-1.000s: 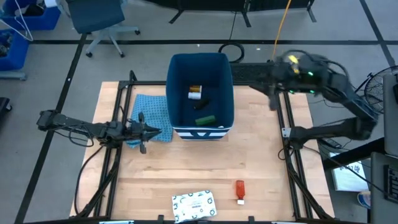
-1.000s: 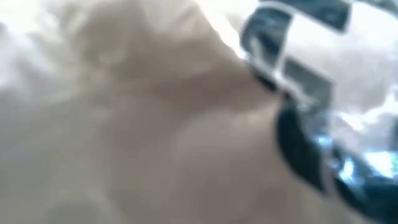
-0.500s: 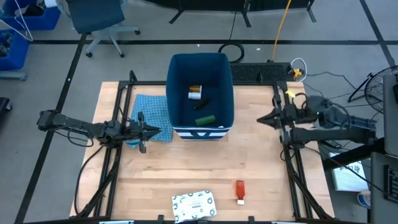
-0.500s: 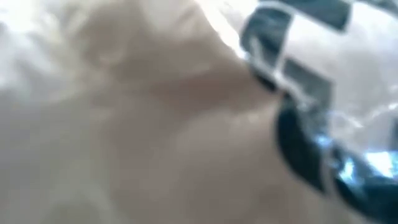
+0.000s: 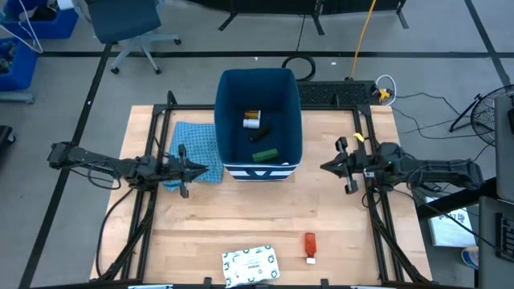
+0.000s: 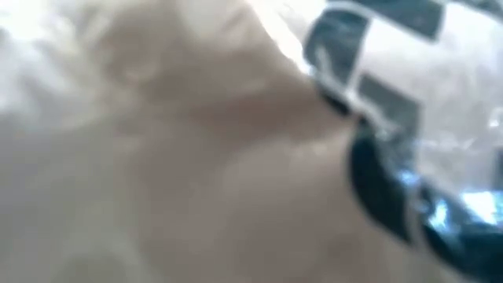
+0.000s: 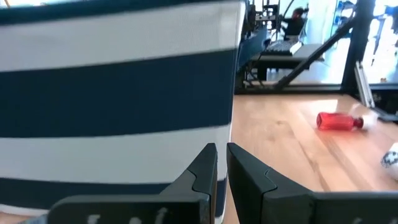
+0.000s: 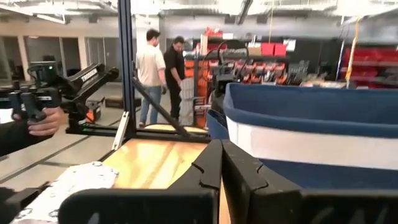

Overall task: Pick & place medical supplies in basket/bin
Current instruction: Put the white mailer bag into the blue bin

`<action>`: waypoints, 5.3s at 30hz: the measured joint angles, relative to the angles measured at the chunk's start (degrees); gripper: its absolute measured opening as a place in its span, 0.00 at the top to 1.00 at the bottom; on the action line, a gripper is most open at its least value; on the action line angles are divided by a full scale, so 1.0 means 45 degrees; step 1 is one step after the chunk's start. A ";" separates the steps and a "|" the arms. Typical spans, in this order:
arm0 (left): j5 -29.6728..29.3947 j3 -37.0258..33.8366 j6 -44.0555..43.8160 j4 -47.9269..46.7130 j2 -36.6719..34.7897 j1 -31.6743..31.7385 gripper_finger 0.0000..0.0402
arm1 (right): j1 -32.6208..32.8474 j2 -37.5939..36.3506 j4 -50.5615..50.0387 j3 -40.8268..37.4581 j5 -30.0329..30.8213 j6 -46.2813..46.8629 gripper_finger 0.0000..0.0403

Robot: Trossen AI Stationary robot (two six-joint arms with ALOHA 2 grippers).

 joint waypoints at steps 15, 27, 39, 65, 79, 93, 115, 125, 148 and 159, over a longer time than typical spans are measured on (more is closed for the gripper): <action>0.1989 0.0363 0.0946 -0.0062 0.0037 -0.0473 0.90 | 0.0000 -0.0010 0.1199 -0.1083 0.0036 -0.1043 1.00; -0.0901 0.5872 0.0836 -0.2982 0.5220 -0.4978 0.90 | 0.0000 -0.0010 0.1109 -0.1083 0.0051 -0.1145 1.00; -0.6495 0.9700 -0.1676 -0.3298 1.3169 -0.9062 0.90 | 0.0000 -0.0010 0.1109 -0.1083 0.0065 -0.1320 1.00; -0.3659 1.2687 -0.3524 -0.4798 1.7437 -0.9941 0.33 | -0.0005 -0.0002 0.0255 -0.1073 0.0997 -0.1039 1.00; -0.2764 1.2763 -0.1423 -0.4754 1.8467 -0.9785 0.29 | -0.0005 0.0117 -0.0139 -0.1073 0.1046 -0.0709 1.00; -0.2164 1.3158 -0.0511 -0.4703 1.8860 -0.9117 0.30 | -0.0005 0.0117 -0.0139 -0.1073 0.1042 -0.0651 1.00; -0.1993 1.3158 0.0274 -0.6679 1.6061 -0.8398 0.99 | -0.0005 0.0112 -0.0139 -0.1083 0.1042 -0.0699 1.00; -0.2936 1.1339 0.1566 -0.7286 1.0997 -0.8104 1.00 | -0.0005 0.0112 -0.0138 -0.1083 0.1037 -0.0699 1.00; -0.2522 0.4423 0.1832 -0.6894 -0.2353 -0.6847 1.00 | -0.0005 0.0117 -0.0139 -0.1088 0.1095 -0.1029 1.00; -0.2726 0.4048 0.2630 -0.3534 -0.3720 -0.6750 1.00 | -0.0002 0.0510 -0.0139 -0.1088 0.1090 -0.1039 1.00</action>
